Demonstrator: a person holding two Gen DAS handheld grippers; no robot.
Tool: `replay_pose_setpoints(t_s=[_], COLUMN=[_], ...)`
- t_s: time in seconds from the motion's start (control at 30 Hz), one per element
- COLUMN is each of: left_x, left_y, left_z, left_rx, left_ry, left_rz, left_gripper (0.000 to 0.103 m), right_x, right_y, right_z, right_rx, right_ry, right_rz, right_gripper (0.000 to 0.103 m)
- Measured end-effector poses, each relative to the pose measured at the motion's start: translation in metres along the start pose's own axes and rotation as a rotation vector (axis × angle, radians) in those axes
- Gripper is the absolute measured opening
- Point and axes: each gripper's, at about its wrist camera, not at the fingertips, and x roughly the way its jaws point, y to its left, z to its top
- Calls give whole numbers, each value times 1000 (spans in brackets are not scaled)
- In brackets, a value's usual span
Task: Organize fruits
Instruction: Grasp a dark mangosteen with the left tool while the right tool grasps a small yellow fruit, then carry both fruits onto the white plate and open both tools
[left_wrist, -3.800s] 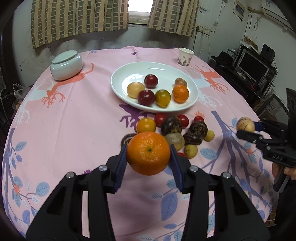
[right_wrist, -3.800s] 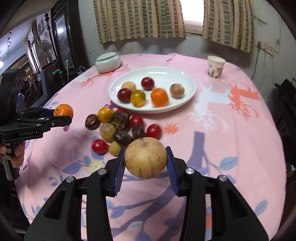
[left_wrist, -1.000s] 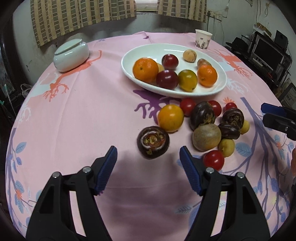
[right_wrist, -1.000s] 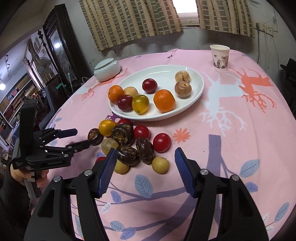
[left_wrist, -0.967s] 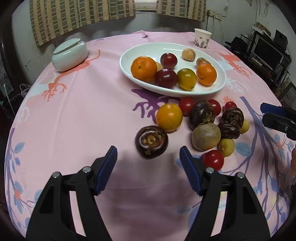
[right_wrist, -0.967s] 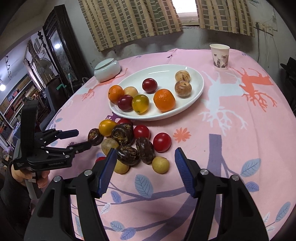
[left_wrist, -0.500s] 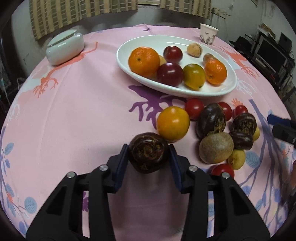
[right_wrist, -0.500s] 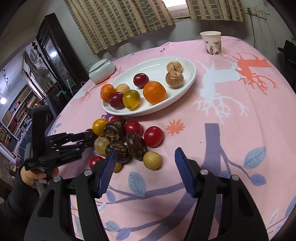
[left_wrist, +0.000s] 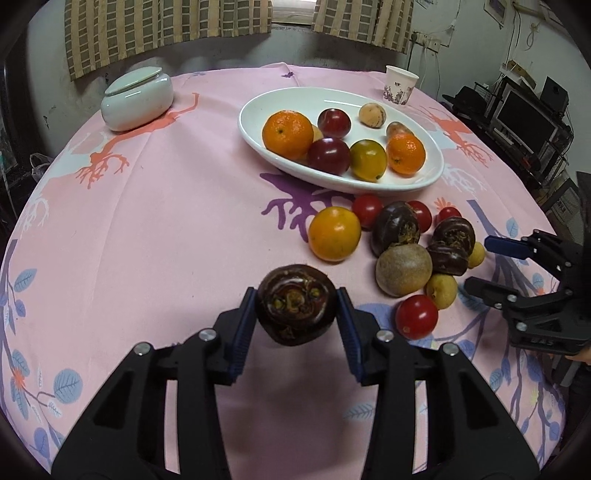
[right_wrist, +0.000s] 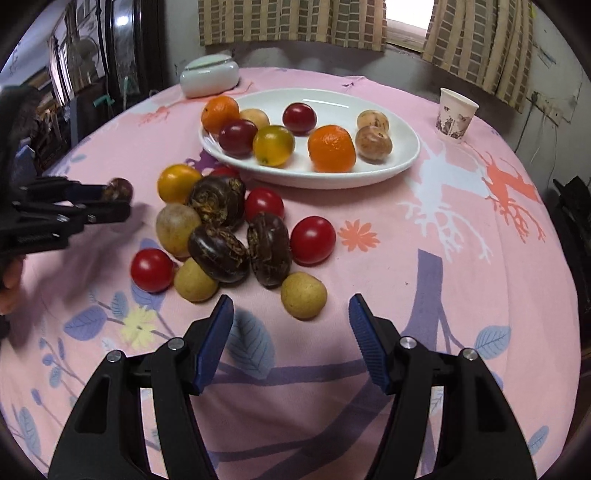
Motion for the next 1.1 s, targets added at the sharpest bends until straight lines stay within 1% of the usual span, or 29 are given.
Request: replay_pose_setpoints(t_s=[0.07,0.1,0.17,0.27,0.3,0.33,0.53,0.77,0.87,0.97,1.1], left_x=[-2,-4,-6,-9,-11,-13,-22,-43,-53,-64,-72], left_y=[2,2,3,3,3,3,-1,-16,-24,-31,-42], left_z=[-2,-2,-5,-7,-8,-8,-11,-11,-6,2,16], left_rx=[-9,-10,-8,-7,-8,-6,6,49,72,85,113], left_ry=[0,-1,-4,-6,-8,-12,-20,-50,-71,-93,-117], left_rz=[-7,-10,-12,-12,-15,-18,-17,-16,-10,-20,-24], left_gripper=[44,44,44,44,44,44,44,44,44,44,44], right_x=[5,8,9,8,5,2,-21,-68,-85,-98,-110], right_y=[2,1,1,0,-1,-2,-8,-13,-17,-21,-23], right_z=[2,4,8,10,9,8,-2,-7,-5,1,15], right_rx=[-13,-11,-12,11,14,26,68,86,92,88,69], right_ry=[12,20,22,20,14,11,-19,-121,-166,-201,-229], right_rz=[-2,10,12,11,11,22,41,84,97,102,102], right_gripper=[55,47,43,33,27,26,26,26,26,26,26])
